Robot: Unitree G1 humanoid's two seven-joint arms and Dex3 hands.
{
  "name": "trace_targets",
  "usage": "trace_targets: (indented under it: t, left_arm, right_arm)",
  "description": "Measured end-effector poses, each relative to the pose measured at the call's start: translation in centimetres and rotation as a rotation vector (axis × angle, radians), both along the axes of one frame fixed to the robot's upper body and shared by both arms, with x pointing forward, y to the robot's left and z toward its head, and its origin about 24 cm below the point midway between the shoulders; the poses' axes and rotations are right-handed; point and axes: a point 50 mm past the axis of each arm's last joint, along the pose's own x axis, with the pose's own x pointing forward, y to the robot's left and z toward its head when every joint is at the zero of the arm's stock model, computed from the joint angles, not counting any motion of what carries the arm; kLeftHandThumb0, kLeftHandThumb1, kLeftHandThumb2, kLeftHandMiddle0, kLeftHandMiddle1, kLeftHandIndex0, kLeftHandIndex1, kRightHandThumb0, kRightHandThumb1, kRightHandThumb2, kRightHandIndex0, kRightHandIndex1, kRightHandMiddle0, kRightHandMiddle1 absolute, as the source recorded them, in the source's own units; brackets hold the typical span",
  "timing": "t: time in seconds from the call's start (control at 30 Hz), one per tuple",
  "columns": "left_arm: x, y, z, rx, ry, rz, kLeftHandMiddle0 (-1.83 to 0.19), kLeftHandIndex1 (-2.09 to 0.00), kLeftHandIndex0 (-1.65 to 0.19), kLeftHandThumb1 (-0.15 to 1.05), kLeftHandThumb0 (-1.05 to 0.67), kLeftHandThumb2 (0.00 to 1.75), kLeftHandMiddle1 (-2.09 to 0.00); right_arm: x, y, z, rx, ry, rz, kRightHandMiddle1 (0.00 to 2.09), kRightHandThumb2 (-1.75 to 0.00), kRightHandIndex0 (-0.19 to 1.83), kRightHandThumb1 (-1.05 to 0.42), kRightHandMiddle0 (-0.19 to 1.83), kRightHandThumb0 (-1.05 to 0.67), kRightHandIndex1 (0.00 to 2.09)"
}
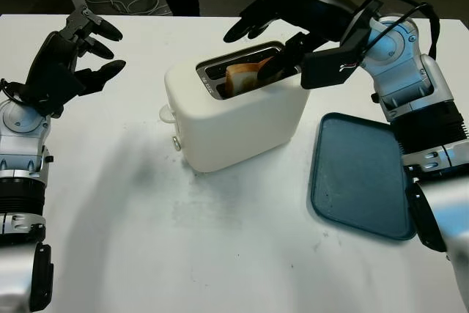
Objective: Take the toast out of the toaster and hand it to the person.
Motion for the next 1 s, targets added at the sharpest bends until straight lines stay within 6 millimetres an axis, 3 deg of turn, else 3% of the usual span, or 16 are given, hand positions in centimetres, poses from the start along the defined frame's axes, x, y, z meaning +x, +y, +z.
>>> trace_targets:
  t: [0.27, 0.5, 0.77, 0.9, 0.97, 1.0]
  left_arm:
    - [0.0, 0.0, 0.0, -0.001, 0.0, 0.0, 0.0, -1.55, 0.0, 0.92, -1.05, 0.28, -1.63]
    - [0.0, 0.0, 0.0, -0.004, 0.001, -0.005, 0.0, -1.54, 0.0, 0.92, -1.05, 0.27, -1.61]
    - [0.0, -0.1, 0.0, 0.001, 0.001, -0.005, 0.0, -1.55, 0.0, 0.92, -1.05, 0.29, -1.63]
    - [0.0, -0.1, 0.0, 0.003, 0.002, -0.006, 0.0, -1.56, 0.0, 0.92, -1.05, 0.28, -1.63]
    - [0.0, -0.1, 0.0, 0.003, 0.002, -0.006, 0.0, -1.55, 0.0, 0.92, -1.05, 0.29, -1.63]
    - [0.0, -0.1, 0.0, 0.004, 0.002, -0.006, 0.0, -1.54, 0.0, 0.92, -1.05, 0.29, -1.62]
  right_arm:
    - [0.1, 0.3, -0.6, -0.04, 0.036, -0.003, 0.06, 0.0, 0.67, -0.65, 0.91, -0.43, 0.74]
    - [0.2, 0.3, -1.1, -0.062, 0.042, -0.007, 0.05, -0.01, 0.9, -0.69, 0.94, -0.39, 0.62]
    - [0.2, 0.1, -1.8, -0.087, 0.073, -0.007, 0.08, -0.02, 1.01, -0.75, 1.03, -0.41, 0.59]
    - [0.1, 0.1, -1.9, -0.108, 0.084, 0.001, 0.19, -0.01, 1.05, -0.79, 1.2, -0.46, 0.81]
    - [0.0, 0.2, -2.1, -0.114, 0.081, 0.0, 0.52, 0.0, 1.03, -0.83, 1.14, -0.53, 1.16]
    - [0.0, 0.2, -2.2, -0.117, 0.062, -0.001, 0.83, -0.01, 0.99, -0.86, 1.03, -0.58, 1.35]
